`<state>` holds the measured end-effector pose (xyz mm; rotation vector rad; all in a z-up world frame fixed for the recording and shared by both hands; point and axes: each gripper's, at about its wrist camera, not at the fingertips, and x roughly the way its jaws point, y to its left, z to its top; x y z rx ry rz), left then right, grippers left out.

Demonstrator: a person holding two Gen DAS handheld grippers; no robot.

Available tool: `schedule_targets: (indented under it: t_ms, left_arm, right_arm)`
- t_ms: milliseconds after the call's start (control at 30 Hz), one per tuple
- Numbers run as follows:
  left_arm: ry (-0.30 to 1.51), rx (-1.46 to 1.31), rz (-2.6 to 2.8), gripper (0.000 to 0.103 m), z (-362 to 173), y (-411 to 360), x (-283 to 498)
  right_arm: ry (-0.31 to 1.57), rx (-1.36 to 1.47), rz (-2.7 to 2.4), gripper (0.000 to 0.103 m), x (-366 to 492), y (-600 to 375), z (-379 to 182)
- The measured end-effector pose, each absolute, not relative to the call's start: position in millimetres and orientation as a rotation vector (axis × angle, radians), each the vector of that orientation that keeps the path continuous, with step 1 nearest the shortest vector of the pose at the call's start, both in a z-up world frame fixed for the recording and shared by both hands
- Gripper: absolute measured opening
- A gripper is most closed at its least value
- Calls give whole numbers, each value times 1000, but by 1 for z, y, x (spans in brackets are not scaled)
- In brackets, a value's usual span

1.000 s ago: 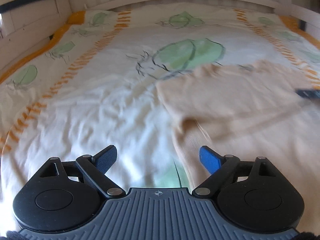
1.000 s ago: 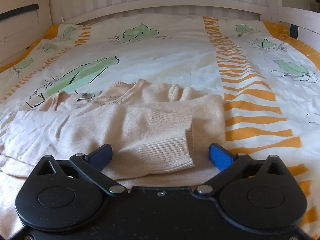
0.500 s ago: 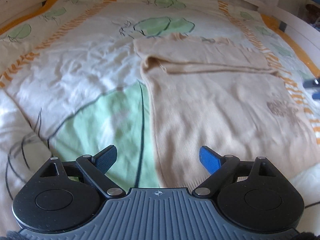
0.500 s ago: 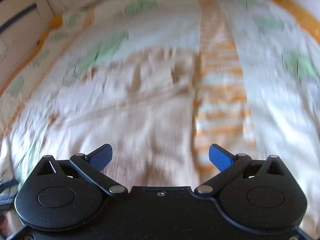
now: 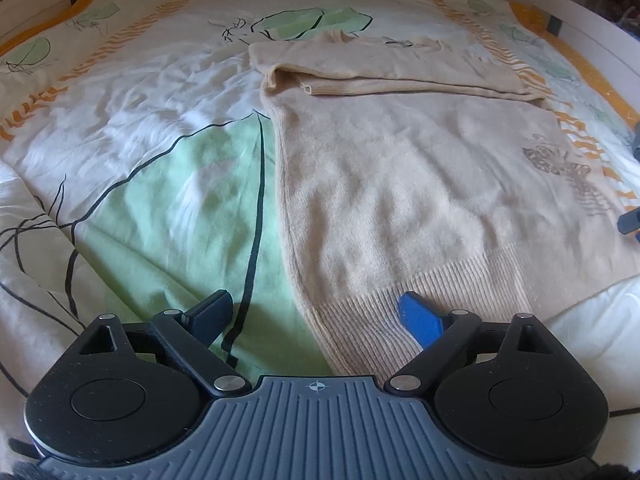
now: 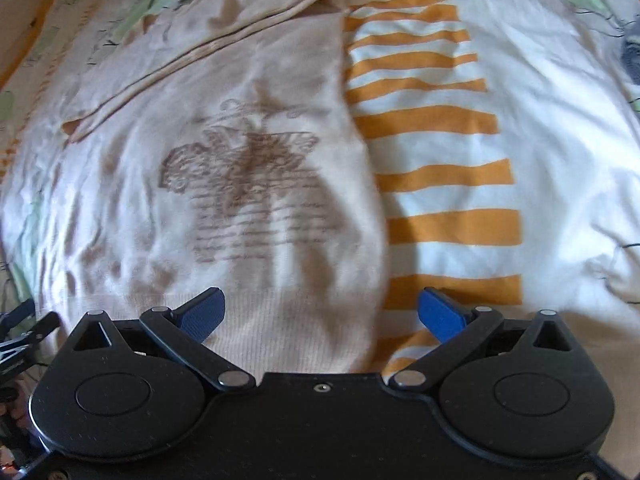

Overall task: Fold small clothes
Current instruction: 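Move both open grippers to the ribbed hem of the beige sweater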

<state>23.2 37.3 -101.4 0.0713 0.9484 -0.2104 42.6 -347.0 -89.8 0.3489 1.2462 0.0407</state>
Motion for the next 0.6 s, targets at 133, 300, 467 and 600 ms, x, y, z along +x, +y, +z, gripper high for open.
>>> schedule_targets:
  t_ms: [133,300,467,600]
  left_arm:
    - [935,44,-189,93,-104,35,22]
    - [922,33,-183,92,-104,36,20]
    - [927,14,-236,74,-100,36,20]
    - [938,-1,-284,41,-96,33,19]
  right_arm:
    - [1234,348,70,103,42,-338,-97]
    - [1220,353,85,103,43,-336,-97]
    - [1180,442,114,87,36,-353,-91]
    - [1165,468,130,41,33,-358,-90]
